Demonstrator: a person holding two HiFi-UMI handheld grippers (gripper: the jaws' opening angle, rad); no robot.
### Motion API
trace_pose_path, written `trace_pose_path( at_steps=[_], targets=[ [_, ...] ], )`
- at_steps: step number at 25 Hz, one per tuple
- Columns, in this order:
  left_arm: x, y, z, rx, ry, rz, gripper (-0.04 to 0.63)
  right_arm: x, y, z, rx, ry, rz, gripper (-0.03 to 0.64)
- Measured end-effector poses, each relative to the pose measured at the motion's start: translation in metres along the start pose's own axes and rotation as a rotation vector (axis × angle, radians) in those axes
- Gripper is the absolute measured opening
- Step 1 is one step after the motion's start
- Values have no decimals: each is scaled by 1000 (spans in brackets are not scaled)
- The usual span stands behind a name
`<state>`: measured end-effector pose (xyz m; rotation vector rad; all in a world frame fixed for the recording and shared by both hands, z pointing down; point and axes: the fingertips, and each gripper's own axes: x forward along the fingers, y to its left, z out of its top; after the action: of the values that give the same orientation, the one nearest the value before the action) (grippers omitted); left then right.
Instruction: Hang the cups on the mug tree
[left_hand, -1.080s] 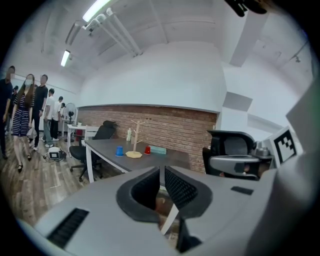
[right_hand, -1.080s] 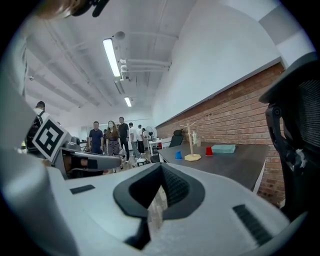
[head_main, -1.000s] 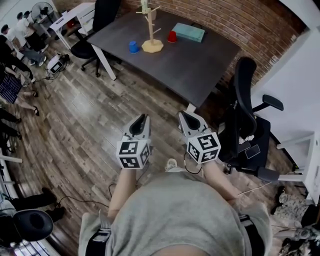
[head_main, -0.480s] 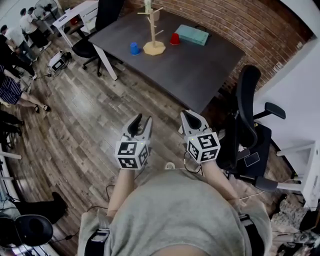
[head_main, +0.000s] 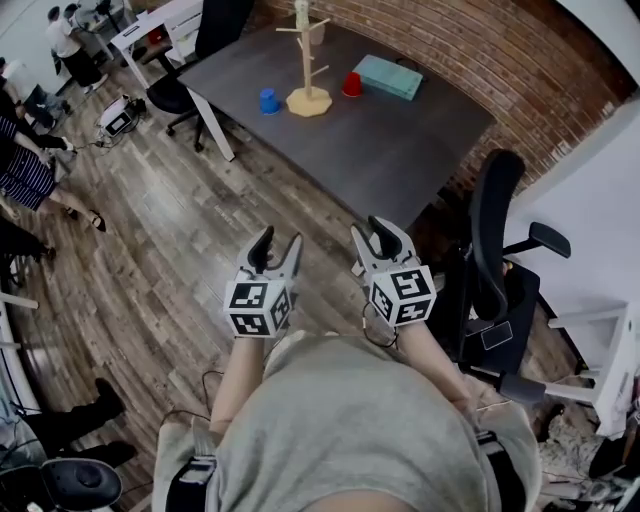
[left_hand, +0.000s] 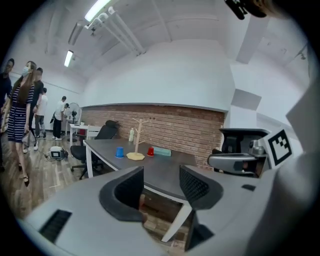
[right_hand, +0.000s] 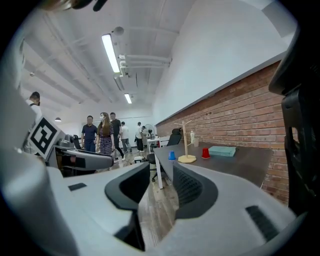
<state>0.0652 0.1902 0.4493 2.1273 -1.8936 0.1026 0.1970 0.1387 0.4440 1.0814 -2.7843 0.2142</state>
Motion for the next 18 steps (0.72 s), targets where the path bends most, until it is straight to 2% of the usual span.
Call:
trace_pose_path(
  at_steps=[11, 18],
  targets=[
    [23, 13, 8, -14, -7, 33, 236, 24, -18, 0, 31, -3, -4, 251],
    [56, 41, 16, -24, -10, 45, 238, 57, -38, -1, 37, 7, -39, 273]
  ],
)
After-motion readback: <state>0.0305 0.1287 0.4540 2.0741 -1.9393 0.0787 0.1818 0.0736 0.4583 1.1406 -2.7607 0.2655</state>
